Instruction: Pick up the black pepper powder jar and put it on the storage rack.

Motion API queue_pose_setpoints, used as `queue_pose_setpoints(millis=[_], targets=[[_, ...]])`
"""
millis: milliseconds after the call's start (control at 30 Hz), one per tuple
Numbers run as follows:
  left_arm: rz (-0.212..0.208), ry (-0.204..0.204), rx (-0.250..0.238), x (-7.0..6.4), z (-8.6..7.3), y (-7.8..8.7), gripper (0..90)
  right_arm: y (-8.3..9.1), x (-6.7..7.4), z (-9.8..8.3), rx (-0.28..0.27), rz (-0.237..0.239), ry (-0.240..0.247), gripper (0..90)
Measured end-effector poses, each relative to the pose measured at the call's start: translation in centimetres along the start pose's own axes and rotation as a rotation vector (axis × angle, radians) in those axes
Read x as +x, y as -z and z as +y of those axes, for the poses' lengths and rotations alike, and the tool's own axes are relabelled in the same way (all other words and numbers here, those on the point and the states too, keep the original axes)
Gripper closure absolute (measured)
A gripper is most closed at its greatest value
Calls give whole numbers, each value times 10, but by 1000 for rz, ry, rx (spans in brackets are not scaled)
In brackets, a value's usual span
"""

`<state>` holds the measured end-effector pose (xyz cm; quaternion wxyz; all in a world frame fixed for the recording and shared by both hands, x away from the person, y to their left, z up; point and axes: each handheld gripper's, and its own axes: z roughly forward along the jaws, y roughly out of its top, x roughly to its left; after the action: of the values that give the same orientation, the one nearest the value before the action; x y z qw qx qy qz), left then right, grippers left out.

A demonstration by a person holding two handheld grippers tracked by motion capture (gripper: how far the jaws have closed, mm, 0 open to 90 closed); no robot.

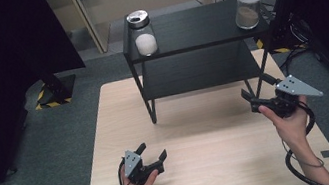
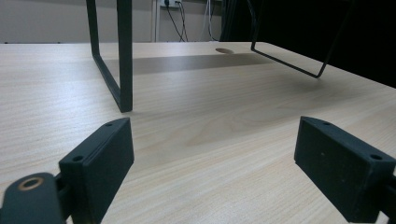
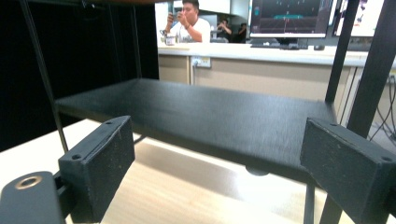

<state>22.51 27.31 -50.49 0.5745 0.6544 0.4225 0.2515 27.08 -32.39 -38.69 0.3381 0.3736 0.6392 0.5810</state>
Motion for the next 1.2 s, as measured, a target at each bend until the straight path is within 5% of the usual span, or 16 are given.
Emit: queue_pose_setpoints(millis=[1200], targets=[[4,4,-4,0,-1,0,112,14,-3,-66,187,-13,-69,97]])
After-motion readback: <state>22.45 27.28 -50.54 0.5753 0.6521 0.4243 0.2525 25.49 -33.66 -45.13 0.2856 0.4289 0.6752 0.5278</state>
